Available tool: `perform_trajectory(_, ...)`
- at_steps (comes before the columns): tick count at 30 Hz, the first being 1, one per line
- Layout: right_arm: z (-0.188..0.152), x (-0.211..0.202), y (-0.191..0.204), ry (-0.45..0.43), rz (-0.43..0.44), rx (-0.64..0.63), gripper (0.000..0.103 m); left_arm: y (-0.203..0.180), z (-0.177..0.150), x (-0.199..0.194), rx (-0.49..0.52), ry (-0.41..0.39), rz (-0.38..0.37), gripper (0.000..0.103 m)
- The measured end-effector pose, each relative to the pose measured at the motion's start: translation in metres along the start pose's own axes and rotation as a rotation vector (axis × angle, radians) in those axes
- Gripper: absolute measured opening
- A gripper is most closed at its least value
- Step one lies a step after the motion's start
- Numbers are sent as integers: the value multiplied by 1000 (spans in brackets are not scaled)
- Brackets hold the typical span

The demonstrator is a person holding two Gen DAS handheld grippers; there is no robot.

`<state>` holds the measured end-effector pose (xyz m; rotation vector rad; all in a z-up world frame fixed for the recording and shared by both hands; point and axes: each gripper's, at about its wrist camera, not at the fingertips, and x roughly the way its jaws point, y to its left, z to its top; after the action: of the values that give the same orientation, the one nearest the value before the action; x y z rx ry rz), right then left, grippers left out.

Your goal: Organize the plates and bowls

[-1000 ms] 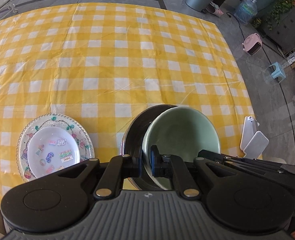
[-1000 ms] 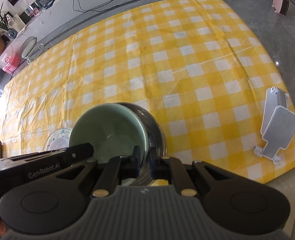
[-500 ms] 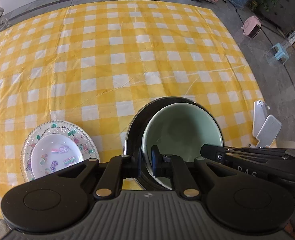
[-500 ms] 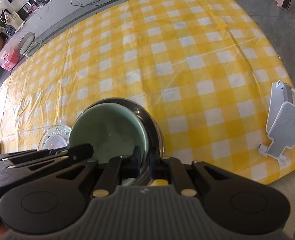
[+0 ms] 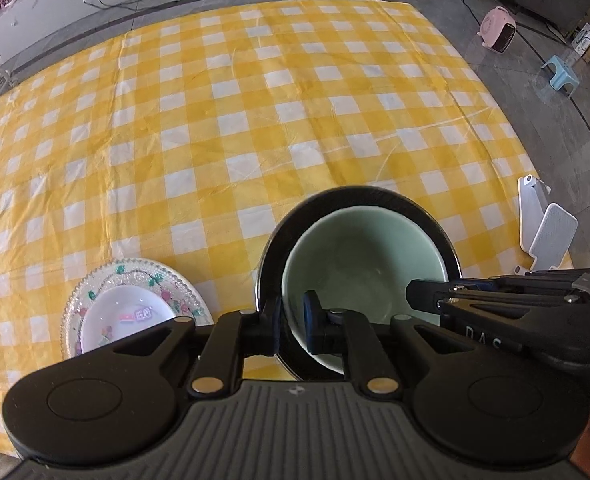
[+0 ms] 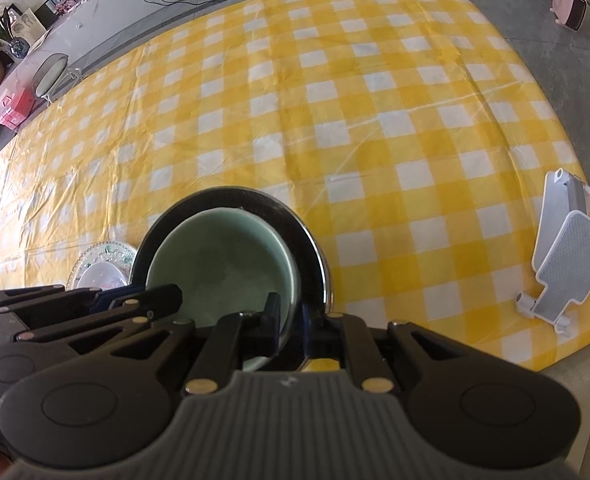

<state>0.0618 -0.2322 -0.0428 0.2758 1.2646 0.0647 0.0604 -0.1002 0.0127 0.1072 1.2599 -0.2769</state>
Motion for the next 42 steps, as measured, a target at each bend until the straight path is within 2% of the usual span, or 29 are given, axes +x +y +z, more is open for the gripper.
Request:
perform_trajectory(2, 0, -3, 1, -11, -4, -12, 13, -2, 2, -8, 17, -28, 16, 17)
perform_trajectory(6, 2, -15, 5, -53, 3, -20, 28, -1, 8, -20, 23, -59, 12, 22)
perform_trajectory(12, -2, -38, 8, -141, 4, -52, 33, 1, 5, -37, 32, -115, -6, 31)
perform_trajectory(17, -9, -55, -3, -215, 27, -36, 40, 11, -2, -57, 17, -212, -20, 42)
perform_trajectory(22, -19, -58, -16, -260, 44, 11, 52, 27, -15, -66, -58, -283, -76, 54)
perform_trajectory(27, -33, -47, -23, -278, 62, 51, 61, 40, -31, -58, -120, -303, -103, 65)
perform_trajectory(31, -47, -36, -33, -285, 86, 119, 64, 54, -45, -46, -220, -316, -126, 70)
perform_trajectory(36, -61, -18, -46, -284, 107, 227, 67, 71, -58, -25, -351, -308, -184, 71)
perform_trajectory(42, -67, 9, -55, -261, 188, 340, 67, 82, -66, -7, -466, -338, -244, 71)
